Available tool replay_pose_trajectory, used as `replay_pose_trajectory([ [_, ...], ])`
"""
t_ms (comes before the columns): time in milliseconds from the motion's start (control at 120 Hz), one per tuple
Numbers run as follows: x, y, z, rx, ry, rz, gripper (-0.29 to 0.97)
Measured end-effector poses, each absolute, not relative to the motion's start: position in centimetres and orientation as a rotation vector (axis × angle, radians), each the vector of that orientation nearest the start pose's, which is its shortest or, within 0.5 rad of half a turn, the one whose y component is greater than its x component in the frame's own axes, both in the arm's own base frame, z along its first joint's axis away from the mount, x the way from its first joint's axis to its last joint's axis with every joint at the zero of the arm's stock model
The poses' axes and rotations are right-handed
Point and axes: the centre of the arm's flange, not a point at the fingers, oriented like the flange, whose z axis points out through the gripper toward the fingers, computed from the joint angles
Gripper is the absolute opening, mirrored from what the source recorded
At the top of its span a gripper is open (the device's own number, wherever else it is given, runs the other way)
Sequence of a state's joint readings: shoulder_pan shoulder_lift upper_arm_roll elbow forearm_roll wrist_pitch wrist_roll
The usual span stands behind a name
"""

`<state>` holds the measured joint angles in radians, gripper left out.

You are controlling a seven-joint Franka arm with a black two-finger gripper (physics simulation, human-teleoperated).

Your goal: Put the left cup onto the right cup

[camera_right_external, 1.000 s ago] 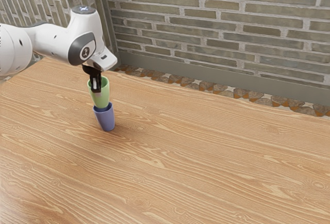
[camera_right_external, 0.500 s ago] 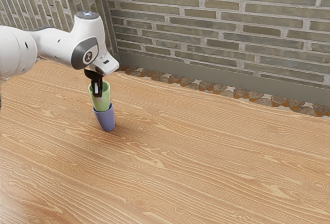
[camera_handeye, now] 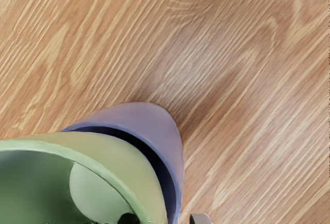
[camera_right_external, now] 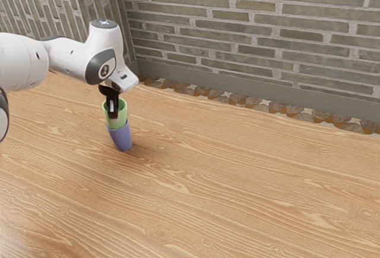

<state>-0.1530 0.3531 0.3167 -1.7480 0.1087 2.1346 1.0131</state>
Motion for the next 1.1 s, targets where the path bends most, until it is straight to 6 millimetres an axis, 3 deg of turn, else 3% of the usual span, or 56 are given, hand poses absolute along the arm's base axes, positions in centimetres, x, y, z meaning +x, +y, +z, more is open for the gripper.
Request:
replay_pose_trajectory([
  [150,64.4,9.3,38.5,-2.631,1.327,0.107,0.44],
  [350,64.4,9.3,38.8,-2.626,1.337,0.104,0.59],
  [742,64.1,9.0,40.5,-2.617,1.35,0.075,0.67],
  [1100,62.9,8.0,45.6,-2.61,1.357,-0.016,0.68],
])
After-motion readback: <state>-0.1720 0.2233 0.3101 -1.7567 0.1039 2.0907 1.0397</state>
